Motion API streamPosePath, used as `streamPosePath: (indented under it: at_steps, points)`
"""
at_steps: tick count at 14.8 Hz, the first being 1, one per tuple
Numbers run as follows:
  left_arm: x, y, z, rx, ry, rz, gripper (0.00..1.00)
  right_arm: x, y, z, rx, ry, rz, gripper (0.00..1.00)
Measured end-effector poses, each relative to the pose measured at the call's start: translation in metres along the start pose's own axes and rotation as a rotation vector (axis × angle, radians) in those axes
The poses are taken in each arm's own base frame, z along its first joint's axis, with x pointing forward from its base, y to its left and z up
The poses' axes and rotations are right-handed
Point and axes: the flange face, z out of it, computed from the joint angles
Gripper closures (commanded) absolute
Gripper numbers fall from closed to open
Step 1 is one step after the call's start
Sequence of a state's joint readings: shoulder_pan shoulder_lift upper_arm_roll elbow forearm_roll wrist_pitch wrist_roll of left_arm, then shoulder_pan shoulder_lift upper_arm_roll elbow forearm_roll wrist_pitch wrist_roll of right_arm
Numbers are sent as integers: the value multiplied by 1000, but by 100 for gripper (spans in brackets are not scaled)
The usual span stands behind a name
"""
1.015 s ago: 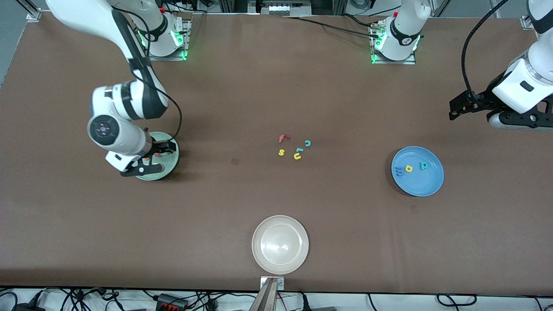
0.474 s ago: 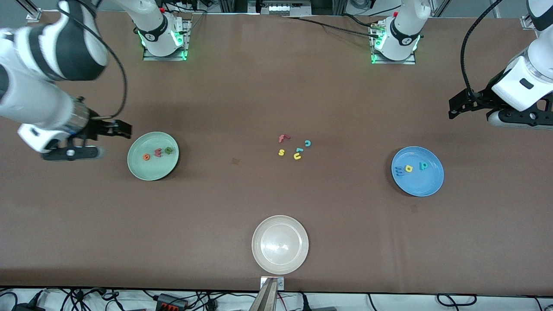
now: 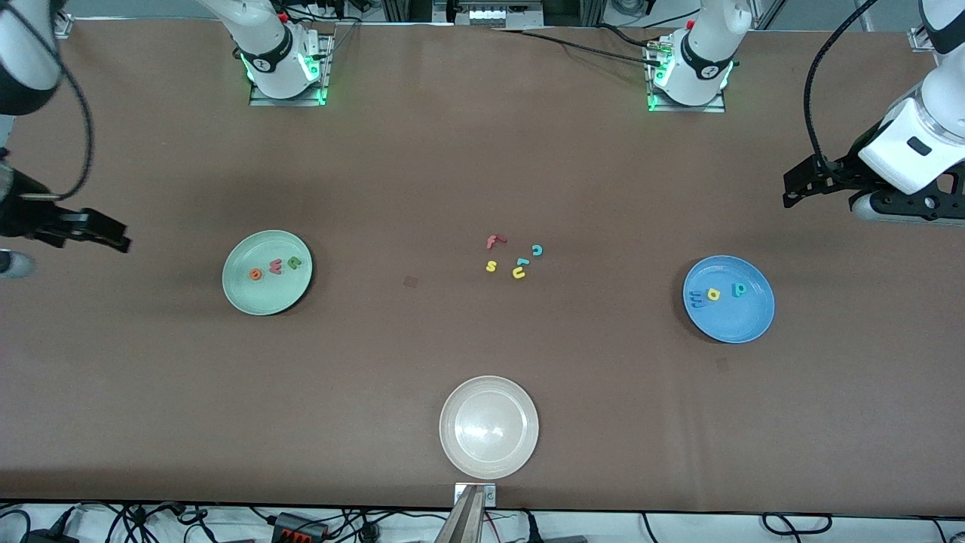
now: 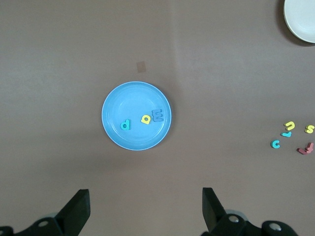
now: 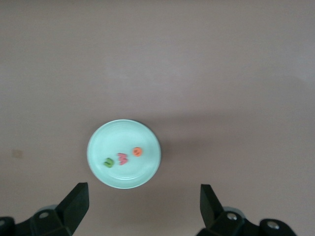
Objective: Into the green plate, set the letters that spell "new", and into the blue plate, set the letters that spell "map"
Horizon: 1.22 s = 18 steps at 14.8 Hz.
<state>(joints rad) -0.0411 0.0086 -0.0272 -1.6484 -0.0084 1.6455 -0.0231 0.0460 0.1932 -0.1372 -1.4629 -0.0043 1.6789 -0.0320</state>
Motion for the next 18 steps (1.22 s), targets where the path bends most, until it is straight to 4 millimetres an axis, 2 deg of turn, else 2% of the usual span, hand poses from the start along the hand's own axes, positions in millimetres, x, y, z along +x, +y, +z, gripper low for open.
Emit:
streamPosePath:
  at_steps: [2, 3, 9, 18]
  points:
    - [0, 0, 0, 0, 0, 0, 0, -7, 26, -13, 2, 12, -17, 0]
    - [0, 0, 0, 0, 0, 0, 0, -12, 29, -18, 4, 5, -15, 0]
    - [0, 0, 0, 0, 0, 1, 0, -16, 10, -20, 12, -16, -48, 0]
    - [0, 0, 0, 0, 0, 1, 0, -17, 17, -20, 10, -17, -37, 0]
